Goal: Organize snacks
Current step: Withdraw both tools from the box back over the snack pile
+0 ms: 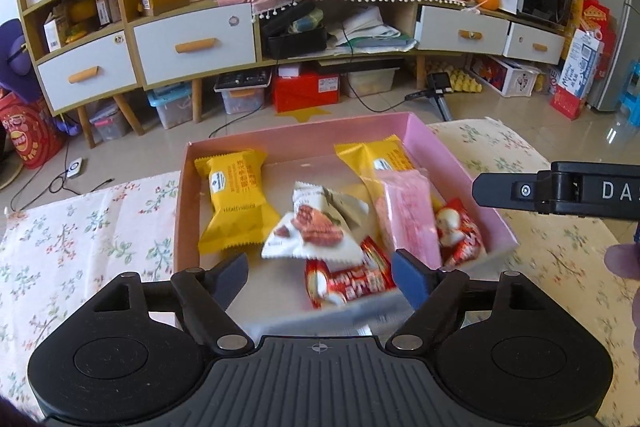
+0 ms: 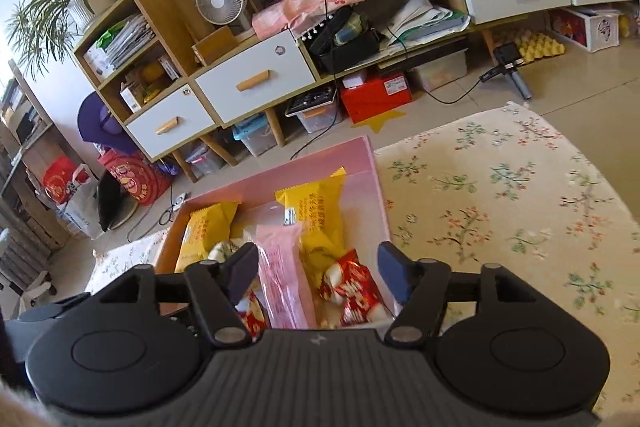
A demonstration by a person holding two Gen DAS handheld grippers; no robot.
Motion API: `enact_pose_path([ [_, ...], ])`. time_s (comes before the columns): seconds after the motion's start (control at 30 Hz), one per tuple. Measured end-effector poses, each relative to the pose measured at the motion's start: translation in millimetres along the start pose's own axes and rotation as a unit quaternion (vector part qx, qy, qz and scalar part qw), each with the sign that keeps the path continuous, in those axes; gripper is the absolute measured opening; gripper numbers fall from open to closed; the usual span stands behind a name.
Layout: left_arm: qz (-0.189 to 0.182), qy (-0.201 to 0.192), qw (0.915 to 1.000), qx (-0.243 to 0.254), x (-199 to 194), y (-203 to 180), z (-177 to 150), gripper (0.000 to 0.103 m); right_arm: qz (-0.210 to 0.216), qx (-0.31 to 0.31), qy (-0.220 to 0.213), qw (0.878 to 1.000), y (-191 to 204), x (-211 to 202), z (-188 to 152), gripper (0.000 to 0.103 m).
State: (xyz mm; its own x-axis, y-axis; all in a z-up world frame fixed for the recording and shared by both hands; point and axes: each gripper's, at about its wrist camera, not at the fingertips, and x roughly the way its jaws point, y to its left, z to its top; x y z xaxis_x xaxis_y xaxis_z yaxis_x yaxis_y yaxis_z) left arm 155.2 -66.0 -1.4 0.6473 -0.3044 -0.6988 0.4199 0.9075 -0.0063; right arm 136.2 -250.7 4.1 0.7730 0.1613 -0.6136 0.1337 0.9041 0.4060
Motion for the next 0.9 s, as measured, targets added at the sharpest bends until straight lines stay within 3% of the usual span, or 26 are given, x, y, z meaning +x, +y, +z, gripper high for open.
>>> enact_pose_path([
  [0.23, -0.008, 0.002, 0.9998, -0.018, -36, -2, -25, 0.090, -0.023, -0.016, 0.006, 1.000, 0, -25, -10, 0.081],
  [0.5, 0.011, -0.006, 0.9999, 0.008, -76, -2, -49, 0.094, -0.037, -0.052, 0.021, 0.998, 10, -50, -30, 0.092],
  [0.7, 0.005, -0.023, 0.9997, -0.002, -99, 9, -69, 0.097, -0.034, -0.070, 0.022, 0.997, 17, -65, -44, 0.096],
  [0.9, 0.002, -0.014, 0.9998, 0.010, -106, 20, -91, 0.099, -0.031, -0.105, 0.021, 0.994, 28, -70, -60, 0.100],
])
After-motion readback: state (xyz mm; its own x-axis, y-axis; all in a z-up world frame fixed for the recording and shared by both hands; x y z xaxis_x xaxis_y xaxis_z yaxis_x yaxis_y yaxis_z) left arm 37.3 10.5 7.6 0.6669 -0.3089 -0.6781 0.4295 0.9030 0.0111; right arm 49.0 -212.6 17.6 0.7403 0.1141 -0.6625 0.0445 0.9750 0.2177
